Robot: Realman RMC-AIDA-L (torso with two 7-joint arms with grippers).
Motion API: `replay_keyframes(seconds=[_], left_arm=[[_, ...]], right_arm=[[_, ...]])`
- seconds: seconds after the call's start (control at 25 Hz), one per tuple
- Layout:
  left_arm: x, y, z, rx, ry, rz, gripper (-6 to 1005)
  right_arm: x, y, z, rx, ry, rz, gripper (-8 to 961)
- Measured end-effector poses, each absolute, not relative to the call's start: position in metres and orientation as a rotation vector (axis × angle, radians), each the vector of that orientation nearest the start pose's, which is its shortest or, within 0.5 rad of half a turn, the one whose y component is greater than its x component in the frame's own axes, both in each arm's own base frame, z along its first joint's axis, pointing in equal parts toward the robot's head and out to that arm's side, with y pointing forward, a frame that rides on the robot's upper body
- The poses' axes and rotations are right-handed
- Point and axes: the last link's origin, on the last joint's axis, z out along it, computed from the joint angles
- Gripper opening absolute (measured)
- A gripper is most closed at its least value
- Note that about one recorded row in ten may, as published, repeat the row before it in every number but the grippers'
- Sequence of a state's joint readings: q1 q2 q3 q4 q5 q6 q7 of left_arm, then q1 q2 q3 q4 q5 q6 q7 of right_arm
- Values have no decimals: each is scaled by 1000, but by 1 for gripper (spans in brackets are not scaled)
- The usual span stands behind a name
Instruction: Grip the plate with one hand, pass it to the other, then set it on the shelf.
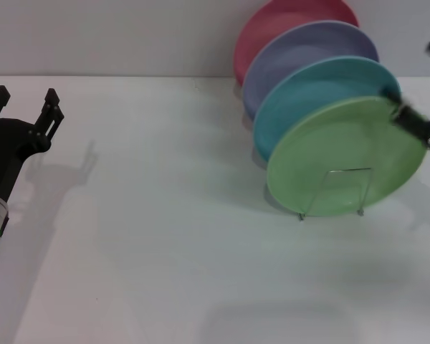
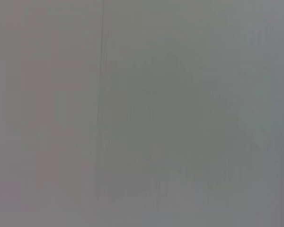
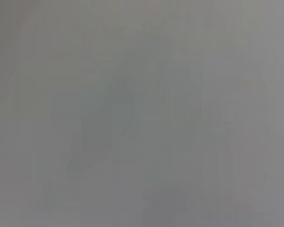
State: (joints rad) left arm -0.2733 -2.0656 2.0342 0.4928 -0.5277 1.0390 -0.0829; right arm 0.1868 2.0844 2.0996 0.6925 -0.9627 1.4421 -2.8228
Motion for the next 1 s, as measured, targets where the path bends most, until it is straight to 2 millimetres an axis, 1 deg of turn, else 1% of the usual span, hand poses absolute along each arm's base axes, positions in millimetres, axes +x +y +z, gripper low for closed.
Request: replay_keyframes(seconds=[0.04,0.12,0.2,0.28,0.32,0.36,0.4,0.44,0.48,0.52,0.56,0.6,0.76,0.84,0.92,0.96,1.0], left_arm=[[-301,326,-16,-1604,-505,-766,794],[-301,326,-15,-1605,-478,-750,794],[-300,325,-14,-1602,-447,-737,794],[-300,323,-13,-1596,-426,-734,794],[-301,322,-12,-1593,-418,-734,794],[-303,320,-11,-1586,-409,-729,795],[-303,320,-11,-1586,-409,-729,795],[-305,319,-10,-1585,-405,-726,795],[-306,319,-10,-1585,-400,-723,795],[-306,319,-10,-1585,-396,-722,795],[-307,318,-9,-1584,-395,-721,795],[-307,318,-9,-1582,-394,-719,795],[-310,320,-6,-1567,-399,-710,795],[-310,320,-6,-1570,-398,-708,795],[-311,320,-6,-1572,-398,-703,795],[-312,320,-7,-1574,-399,-699,795],[-312,320,-7,-1574,-399,-699,795]], right_arm=[[283,294,63,-1817,-239,784,773],[288,285,81,-1632,-164,895,777],[303,275,103,-1403,-59,960,781],[327,263,121,-1191,64,977,785],[338,258,125,-1121,122,972,787],[364,246,130,-990,251,943,789],[364,246,130,-990,251,943,791],[378,240,131,-925,327,925,793],[387,237,130,-886,378,913,795],[395,235,129,-863,424,901,797],[405,232,123,-857,495,874,800],[405,232,123,-857,495,874,802],[408,228,112,-916,534,841,810],[409,228,111,-922,538,835,814],[410,227,107,-941,535,798,818],[409,228,103,-969,512,747,820],[409,228,103,-969,512,747,822]])
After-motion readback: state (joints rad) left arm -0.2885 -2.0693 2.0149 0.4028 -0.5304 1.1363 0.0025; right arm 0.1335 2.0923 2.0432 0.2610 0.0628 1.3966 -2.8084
